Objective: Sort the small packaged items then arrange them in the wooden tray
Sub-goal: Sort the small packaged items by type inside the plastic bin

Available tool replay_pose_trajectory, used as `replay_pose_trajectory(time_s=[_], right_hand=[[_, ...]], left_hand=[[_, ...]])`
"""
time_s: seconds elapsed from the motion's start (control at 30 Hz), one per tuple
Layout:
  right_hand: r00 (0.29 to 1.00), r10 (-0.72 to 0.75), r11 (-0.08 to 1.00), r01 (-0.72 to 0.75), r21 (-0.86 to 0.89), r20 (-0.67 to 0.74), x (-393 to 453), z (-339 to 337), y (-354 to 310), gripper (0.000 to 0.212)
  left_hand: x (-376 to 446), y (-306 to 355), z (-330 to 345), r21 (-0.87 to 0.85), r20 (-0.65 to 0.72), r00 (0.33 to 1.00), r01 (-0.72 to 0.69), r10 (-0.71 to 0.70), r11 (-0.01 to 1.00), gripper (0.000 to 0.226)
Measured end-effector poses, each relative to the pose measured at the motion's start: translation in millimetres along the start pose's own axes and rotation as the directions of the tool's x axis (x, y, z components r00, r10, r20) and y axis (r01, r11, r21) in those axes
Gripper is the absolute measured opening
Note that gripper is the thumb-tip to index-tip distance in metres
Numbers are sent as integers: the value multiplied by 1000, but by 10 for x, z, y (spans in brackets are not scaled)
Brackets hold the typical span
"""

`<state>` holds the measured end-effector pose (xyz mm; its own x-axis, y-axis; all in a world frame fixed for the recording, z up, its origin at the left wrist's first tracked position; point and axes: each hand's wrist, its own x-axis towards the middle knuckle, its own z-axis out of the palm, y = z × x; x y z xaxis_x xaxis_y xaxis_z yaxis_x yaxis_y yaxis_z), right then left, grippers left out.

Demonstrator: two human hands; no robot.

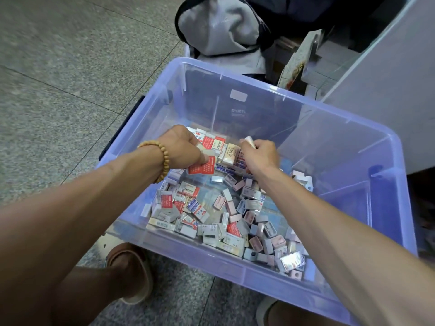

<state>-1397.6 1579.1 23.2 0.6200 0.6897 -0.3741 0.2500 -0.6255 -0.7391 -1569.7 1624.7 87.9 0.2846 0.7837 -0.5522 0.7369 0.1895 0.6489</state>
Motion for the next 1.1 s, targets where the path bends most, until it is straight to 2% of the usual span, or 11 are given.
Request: replay_pose_trajectory(time_s=[0.1, 0.27, 0.47, 0.53, 0.6, 0.67, 0.73, 0.83, 0.93, 1.03, 1.1], right_hand=[[998, 45, 999, -45, -16, -33, 27, -77, 59, 47], [997, 72, 997, -71, -24, 38, 51, -85, 134, 28], [997, 34, 995, -40, 93, 63, 83, -83, 162, 14], [998, -44, 999, 43, 24, 40, 54, -100, 170, 12], [976, -191, 971, 203, -123, 99, -32, -134, 176, 18], [912, -350, 834, 407, -372, 213, -122, -131, 188, 30], [848, -458, 666, 525, -530, 265, -150, -91, 166, 32], [815, -523, 608, 561, -562, 248, -93, -10, 110, 25], [803, -526, 550, 573, -608, 280, -46, 30, 71, 17], [791, -533, 542, 591, -597, 300, -49, -22, 72, 17], [798, -549, 584, 579, -568, 248, -108, -92, 67, 16]], left_hand=[[-2, -6, -11, -6, -3, 1000, 3, -3, 1000, 21], [-13, -19, -29, -25, -11, 1000, 5, -6, 1000, 21], [-15, -23, -5, -23, -13, 1000, 1, -1, 1000, 19], [-2, -26, -1, -23, -12, 1000, 2, -2, 1000, 20], [12, -29, 3, -29, -2, 1000, 4, -4, 1000, 20], [11, -32, 1, -43, 12, 1000, 10, -9, 999, 20], [14, -40, 5, -57, 16, 1000, 13, -12, 998, 21], [14, -47, 10, -81, 23, 1000, 12, -10, 997, 21], [3, -33, 7, -110, 41, 999, 10, -6, 994, 17], [-2, -22, 14, -135, 62, 998, 16, -8, 991, 22], [-17, -7, 26, -154, 73, 997, 22, -11, 988, 22]])
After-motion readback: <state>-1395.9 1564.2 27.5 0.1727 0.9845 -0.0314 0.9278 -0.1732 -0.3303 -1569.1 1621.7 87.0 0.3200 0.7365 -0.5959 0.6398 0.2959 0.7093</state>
